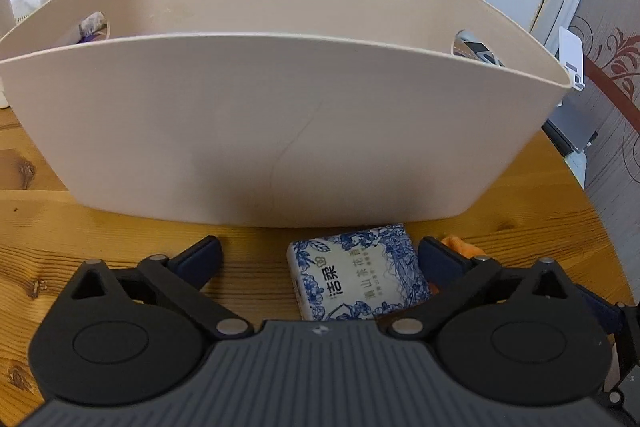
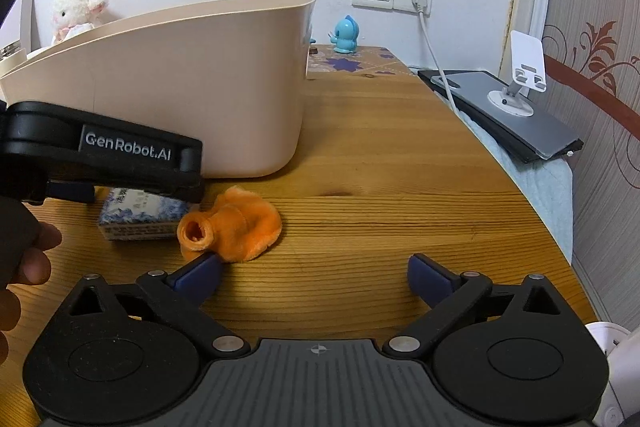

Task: Organize objects
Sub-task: 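Grasp the blue-and-white box with left tool while right tool grasps orange toy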

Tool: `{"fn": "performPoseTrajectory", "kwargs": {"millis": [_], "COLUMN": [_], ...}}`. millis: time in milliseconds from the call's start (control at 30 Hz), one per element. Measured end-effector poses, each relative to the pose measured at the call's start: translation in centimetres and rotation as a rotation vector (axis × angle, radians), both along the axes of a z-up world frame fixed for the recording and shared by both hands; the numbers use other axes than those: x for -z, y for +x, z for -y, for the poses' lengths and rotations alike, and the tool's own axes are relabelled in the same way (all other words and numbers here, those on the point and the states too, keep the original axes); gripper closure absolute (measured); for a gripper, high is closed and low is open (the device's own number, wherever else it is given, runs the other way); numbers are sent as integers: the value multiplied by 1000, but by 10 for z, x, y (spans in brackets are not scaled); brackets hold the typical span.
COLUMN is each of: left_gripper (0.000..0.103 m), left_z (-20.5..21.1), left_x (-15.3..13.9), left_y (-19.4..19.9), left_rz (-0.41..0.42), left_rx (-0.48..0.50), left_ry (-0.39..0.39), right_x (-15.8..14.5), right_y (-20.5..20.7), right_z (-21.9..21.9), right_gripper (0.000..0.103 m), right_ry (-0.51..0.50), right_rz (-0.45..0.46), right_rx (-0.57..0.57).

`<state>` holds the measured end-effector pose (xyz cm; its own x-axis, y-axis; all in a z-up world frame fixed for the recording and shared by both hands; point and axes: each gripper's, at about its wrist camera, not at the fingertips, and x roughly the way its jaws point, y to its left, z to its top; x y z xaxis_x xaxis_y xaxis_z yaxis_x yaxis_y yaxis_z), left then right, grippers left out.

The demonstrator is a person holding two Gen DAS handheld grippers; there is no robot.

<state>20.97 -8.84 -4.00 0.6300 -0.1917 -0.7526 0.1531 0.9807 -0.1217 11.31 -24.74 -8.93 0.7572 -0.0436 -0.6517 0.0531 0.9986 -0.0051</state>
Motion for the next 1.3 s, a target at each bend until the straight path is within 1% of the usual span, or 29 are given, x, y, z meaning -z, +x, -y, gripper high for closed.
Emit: {"fn": "performPoseTrajectory", "kwargs": {"millis": [67, 167, 233, 333, 367, 467, 600, 733, 833, 867, 933, 967, 1000, 1033, 1067, 1100, 1167, 1233, 1300], "left_gripper": [0, 0, 0, 0, 0, 0, 0, 0, 1, 1, 9, 11, 18, 31, 38, 38, 38, 38, 38], "left_z": [1, 7, 10, 11, 8, -7, -21, -36, -47, -50, -56, -58, -60, -64, -66, -66, -69, -74, -82], "left_x": [-1, -1, 0, 2, 2, 1, 1, 1, 0, 1, 0, 0, 0, 0, -2, -5, -5, -4, -2], "left_y": [2, 3, 3, 4, 4, 5, 8, -1, -5, -6, -10, -12, -14, -17, -18, -15, -15, -17, -24], "left_rz": [-13, -20, -16, -23, -21, -18, -18, 4, 9, 12, 36, 49, 60, 72, 82, 78, 77, 75, 67], "left_rx": [-15, 6, 19, 18, 13, 10, -2, 48, 46, 44, 39, 32, 30, 32, 36, 40, 49, 48, 46], "left_ry": [-14, -12, 27, 126, 140, 133, 133, 131, 129, 127, 125, 123, 120, 117, 112, 111, 93, 73, 49], "right_x": [0, 0, 0, -1, -2, -3, -2, -2, -2, -2, -3, -3, -4, -5, -6, -7, -9, -9, -9], "right_y": [0, -1, -1, -2, -4, -8, -2, 12, 20, 21, 22, 21, 19, 16, 15, 13, 14, 14, 11], "right_z": [-1, -1, -1, -1, -1, -4, -16, -26, -32, -33, -36, -38, -40, -43, -44, -47, -50, -53, -53], "right_gripper": [0, 0, 0, 1, 3, 4, 4, 4, 8, 13, 20, 28, 38, 43, 56, 71, 90, 91, 92], "right_ry": [0, 1, 0, 2, 9, 41, 9, 0, -4, -1, -2, -2, 1, 3, 3, -2, -19, -40, -31], "right_rz": [0, 0, 0, -2, -1, 5, 0, -2, -1, 2, 6, 8, 11, 14, 17, 18, 16, 15, 16], "right_rx": [3, 2, 3, -5, -12, -67, -95, -108, -116, -116, -120, -125, -136, -145, -153, -160, -154, -135, -127]}}
